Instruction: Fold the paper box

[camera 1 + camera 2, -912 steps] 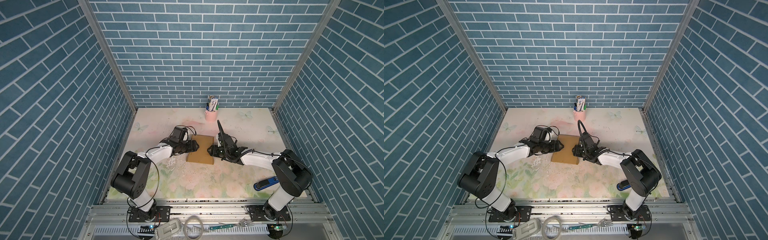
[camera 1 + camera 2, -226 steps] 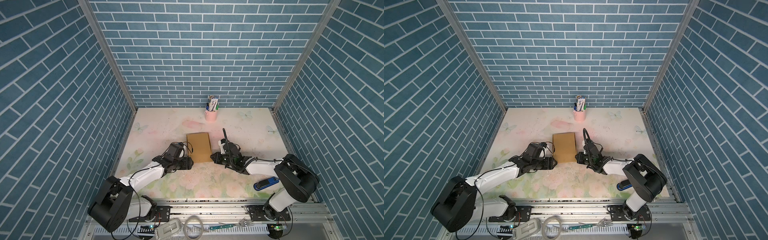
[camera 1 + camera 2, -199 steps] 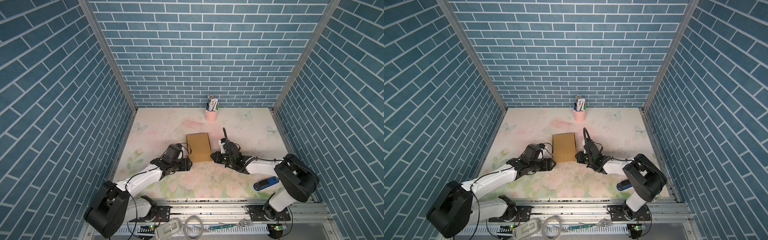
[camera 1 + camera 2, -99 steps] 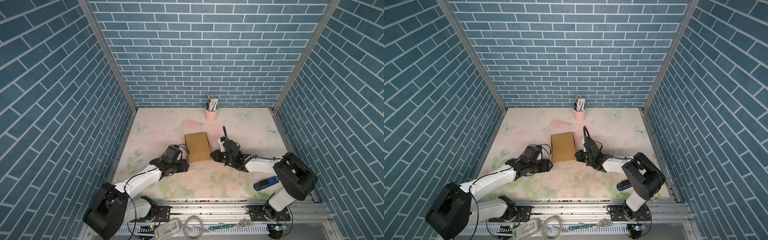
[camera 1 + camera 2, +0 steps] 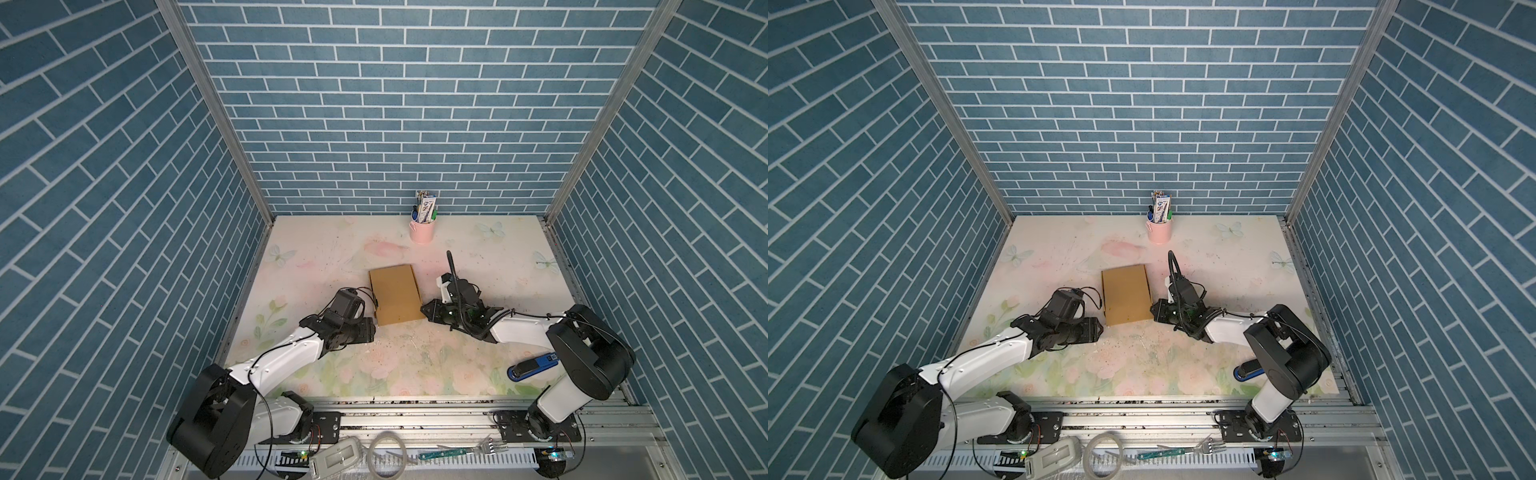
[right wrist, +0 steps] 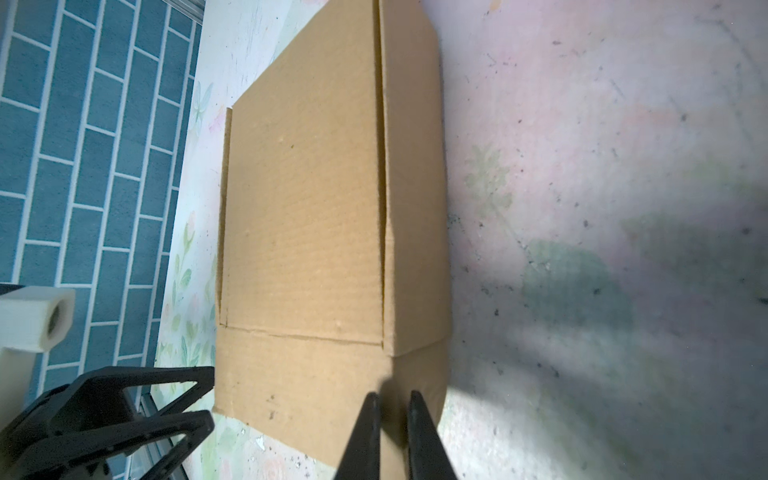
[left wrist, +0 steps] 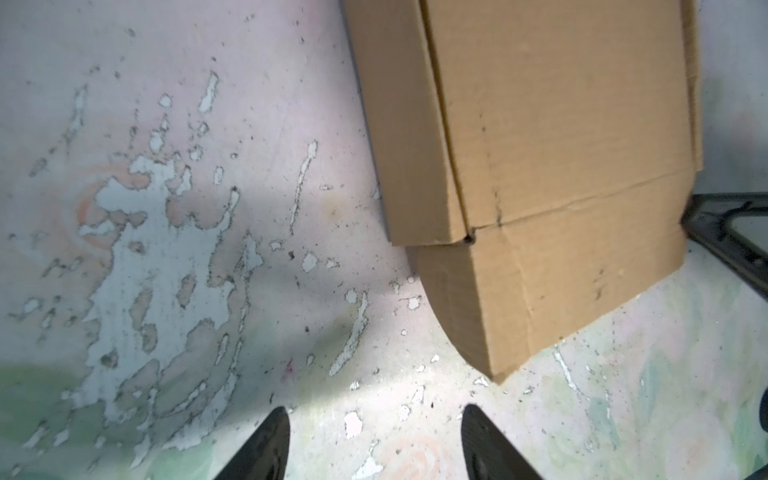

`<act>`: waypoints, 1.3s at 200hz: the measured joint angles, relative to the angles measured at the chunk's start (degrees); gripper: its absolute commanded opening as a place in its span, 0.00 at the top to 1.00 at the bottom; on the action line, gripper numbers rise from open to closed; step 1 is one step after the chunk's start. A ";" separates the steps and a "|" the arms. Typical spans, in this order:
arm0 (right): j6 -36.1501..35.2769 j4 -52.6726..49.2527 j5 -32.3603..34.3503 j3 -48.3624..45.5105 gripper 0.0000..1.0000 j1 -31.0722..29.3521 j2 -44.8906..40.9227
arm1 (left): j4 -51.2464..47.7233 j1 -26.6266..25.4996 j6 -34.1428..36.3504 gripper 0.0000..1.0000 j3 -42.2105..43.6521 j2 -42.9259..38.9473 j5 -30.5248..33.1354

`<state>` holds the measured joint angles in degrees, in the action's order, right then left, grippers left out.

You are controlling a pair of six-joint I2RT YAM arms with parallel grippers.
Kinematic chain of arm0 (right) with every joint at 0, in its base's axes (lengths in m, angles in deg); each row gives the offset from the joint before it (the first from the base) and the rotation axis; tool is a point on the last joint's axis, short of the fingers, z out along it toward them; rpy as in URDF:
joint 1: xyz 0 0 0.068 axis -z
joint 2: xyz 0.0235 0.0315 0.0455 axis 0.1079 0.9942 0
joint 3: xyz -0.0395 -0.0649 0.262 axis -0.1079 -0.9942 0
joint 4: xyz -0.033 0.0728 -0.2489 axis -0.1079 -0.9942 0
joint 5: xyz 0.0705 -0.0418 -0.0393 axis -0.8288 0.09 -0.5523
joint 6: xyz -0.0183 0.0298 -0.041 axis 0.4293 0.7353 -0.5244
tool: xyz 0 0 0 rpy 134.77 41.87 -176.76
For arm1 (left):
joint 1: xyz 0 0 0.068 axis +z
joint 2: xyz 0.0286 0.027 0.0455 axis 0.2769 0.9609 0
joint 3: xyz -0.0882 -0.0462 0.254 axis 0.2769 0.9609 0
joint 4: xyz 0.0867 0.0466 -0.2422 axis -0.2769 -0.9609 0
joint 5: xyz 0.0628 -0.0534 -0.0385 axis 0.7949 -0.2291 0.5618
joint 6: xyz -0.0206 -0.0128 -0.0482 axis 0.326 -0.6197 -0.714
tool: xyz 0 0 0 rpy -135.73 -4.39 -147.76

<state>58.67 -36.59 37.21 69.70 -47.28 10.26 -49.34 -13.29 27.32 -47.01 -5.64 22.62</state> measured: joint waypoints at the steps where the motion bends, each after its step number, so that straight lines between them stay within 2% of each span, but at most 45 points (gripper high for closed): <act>1: 0.00 0.00 0.00 0.00 0.85 0.02 0.00 | -0.09 0.07 0.00 0.32 -0.15 -0.09 -0.02; 45: -0.85 0.00 -0.20 0.17 0.86 0.20 0.42 | -1.09 2.34 1.77 0.32 -8.15 1.88 0.37; 101: -2.43 -1.29 -0.59 2.03 0.86 0.44 1.46 | -0.90 3.39 7.21 0.29 -23.12 16.04 0.96; 132: -3.15 -2.05 -0.85 2.62 0.86 0.66 1.53 | 1.81 3.61 11.30 0.28 -30.34 22.95 -1.07; 210: -4.59 -2.01 -2.51 3.80 0.87 1.14 3.04 | 18.14 4.17 23.19 0.24 -29.75 30.10 -12.41; 260: -6.45 -1.95 -4.52 4.59 0.87 1.57 4.39 | 26.73 4.98 25.11 0.24 -24.74 31.78 -16.06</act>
<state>52.22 -38.54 32.69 74.29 -45.70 14.65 -22.61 -8.31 52.43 -71.75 26.14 6.55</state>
